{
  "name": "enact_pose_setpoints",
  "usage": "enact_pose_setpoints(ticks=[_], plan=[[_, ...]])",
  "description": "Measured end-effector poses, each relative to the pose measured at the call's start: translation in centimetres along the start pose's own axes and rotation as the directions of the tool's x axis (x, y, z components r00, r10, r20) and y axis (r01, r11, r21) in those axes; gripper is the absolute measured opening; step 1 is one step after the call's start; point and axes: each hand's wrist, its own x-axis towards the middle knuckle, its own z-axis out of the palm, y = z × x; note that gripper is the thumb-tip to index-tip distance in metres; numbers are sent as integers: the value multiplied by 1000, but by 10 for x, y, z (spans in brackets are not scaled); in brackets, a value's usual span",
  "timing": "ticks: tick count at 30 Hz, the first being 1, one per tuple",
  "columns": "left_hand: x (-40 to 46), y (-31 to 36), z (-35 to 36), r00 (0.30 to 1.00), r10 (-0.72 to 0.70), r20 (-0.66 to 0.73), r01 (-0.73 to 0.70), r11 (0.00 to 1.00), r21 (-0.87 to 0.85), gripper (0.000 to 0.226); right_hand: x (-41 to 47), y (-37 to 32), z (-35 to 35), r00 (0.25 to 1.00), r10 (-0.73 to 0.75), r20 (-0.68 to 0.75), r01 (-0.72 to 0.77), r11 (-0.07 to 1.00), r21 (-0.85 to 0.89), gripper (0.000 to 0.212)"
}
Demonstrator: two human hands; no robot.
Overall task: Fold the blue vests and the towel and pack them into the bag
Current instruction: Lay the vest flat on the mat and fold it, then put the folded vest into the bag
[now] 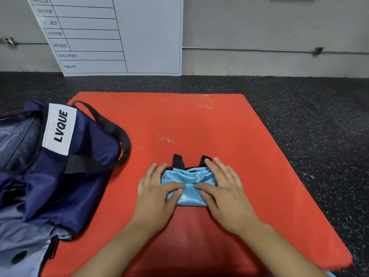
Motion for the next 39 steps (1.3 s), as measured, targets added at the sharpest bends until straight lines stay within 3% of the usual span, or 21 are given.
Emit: enact_pose_setpoints(ticks=[3, 7, 11, 15, 18, 21, 24, 26, 31, 39], plan=[[2, -4, -5, 991, -117, 58, 120, 992, -42, 42, 0, 18, -3, 988, 150, -29, -147, 985, 94, 27], [10, -2, -16, 966, -193, 172, 221, 963, -157, 26, -3, 30, -9, 934, 329, 137, -356, 877, 322, 24], [15, -7, -9, 978, -109, 178, 144, 970, -198, 41, -4, 28, -8, 946, 267, 181, -320, 848, 422, 25], [16, 0, -3, 993, -71, 93, 98, 940, -327, 17, 1, 25, -8, 958, 246, 146, -286, 801, 526, 33], [18, 7, -10, 995, -68, 74, 94, 891, -445, 30, 8, 22, -9, 955, 276, 112, -277, 683, 677, 48], [21, 9, -19, 997, -61, 38, 72, 860, -506, 37, 13, 19, -14, 938, 317, 141, -286, 474, 833, 53], [19, 7, -33, 996, -53, 69, 83, 822, -563, 42, 14, 12, -23, 921, 316, 228, -326, 307, 894, 57], [13, 2, -44, 996, -58, 73, 90, 804, -588, 44, 14, 4, -30, 917, 300, 262, -341, 251, 906, 62], [-16, 1, -75, 994, -77, 71, 104, 811, -576, 47, 2, -24, -42, 923, 283, 261, -340, 281, 898, 66], [-65, -17, -170, 995, -98, -35, 63, 837, -544, 48, 23, -125, -87, 983, 120, 141, -173, 317, 933, 64]])
